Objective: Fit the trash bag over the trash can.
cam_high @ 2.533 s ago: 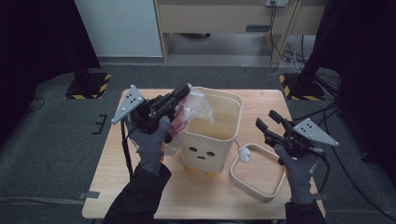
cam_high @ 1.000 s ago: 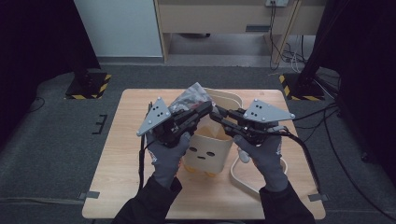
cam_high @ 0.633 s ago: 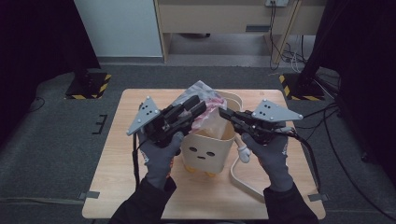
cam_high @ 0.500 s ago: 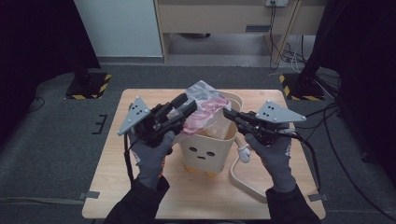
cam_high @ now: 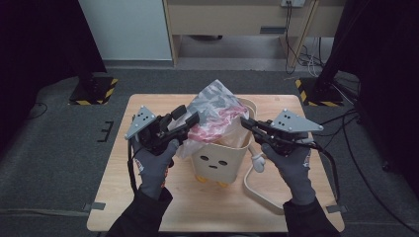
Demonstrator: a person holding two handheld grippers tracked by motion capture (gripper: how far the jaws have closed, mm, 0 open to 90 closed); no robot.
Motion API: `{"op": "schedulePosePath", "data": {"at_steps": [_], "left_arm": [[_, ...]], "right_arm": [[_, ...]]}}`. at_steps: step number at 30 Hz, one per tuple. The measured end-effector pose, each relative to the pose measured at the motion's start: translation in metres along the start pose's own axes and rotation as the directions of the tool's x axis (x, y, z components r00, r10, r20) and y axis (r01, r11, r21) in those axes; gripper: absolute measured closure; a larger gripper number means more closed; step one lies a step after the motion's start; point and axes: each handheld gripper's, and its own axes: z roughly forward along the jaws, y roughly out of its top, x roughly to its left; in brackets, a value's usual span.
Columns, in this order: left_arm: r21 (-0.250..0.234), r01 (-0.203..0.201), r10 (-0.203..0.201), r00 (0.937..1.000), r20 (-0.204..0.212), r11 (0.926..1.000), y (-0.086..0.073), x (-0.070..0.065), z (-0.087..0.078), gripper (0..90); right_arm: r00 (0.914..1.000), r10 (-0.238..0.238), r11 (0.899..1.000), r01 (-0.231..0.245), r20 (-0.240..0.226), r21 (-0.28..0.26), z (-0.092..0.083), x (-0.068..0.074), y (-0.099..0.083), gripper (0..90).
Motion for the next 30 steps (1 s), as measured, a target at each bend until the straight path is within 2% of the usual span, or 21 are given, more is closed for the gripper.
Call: {"op": "schedulePosePath", "data": {"at_steps": [6,10,13,14,15,18,21,26,27,28,29,30], "left_arm": [[0.024,-0.021,0.022,0.9998,-0.005,0.9995,-0.003,-0.001,0.003,55.0],[0.037,-0.038,0.039,0.9992,-0.01,0.9986,-0.002,-0.001,0.003,69.8],[0.059,-0.042,0.043,0.999,-0.014,0.9974,-0.001,-0.002,0.003,78.9],[0.059,-0.042,0.043,0.999,-0.014,0.9974,-0.001,-0.002,0.003,80.7],[0.068,-0.051,0.053,0.9984,-0.019,0.9964,-0.001,-0.003,0.003,84.9],[0.056,-0.058,0.059,0.9982,-0.013,0.9968,-0.001,-0.004,0.002,89.1],[0.045,-0.062,0.063,0.998,-0.008,0.997,0.001,-0.004,0.0,89.7],[0.029,-0.081,0.081,0.9964,0.025,0.9963,0.006,-0.009,-0.001,90.0],[0.02,-0.105,0.104,0.994,0.033,0.9943,0.008,-0.013,-0.001,90.0],[0.02,-0.105,0.104,0.994,0.033,0.9943,0.008,-0.013,-0.001,90.0],[0.023,-0.137,0.136,0.9903,0.027,0.9903,0.008,-0.018,-0.002,90.0],[0.023,-0.137,0.136,0.9903,0.027,0.9903,0.008,-0.018,-0.002,90.0]], "right_arm": [[1.0,-0.002,1.0,0.002,0.001,0.0,-0.001,0.0,0.0,85.4],[1.0,0.0,1.0,0.0,-0.001,-0.001,-0.001,0.0,0.0,82.0],[0.9999,0.009,1.0,-0.009,-0.011,-0.014,-0.002,0.0,0.001,73.4],[0.9999,0.009,1.0,-0.009,-0.011,-0.014,-0.002,0.0,0.001,73.4],[0.9996,0.019,1.0,-0.02,-0.023,-0.023,-0.003,0.0,0.002,67.5],[0.9995,0.024,0.999,-0.025,-0.023,-0.037,-0.005,-0.001,0.003,61.9],[0.9987,0.038,0.998,-0.039,-0.034,-0.053,-0.007,-0.002,0.005,58.9],[0.9968,0.067,0.993,-0.071,-0.043,-0.091,-0.009,-0.004,0.008,56.2],[0.995,0.087,0.99,-0.092,-0.05,-0.111,-0.01,-0.006,0.01,55.8],[0.995,0.087,0.99,-0.092,-0.05,-0.111,-0.01,-0.006,0.01,55.8],[0.9939,0.098,0.986,-0.104,-0.052,-0.127,-0.011,-0.008,0.012,54.5],[0.9939,0.098,0.986,-0.104,-0.052,-0.127,-0.011,-0.008,0.012,54.5]]}}
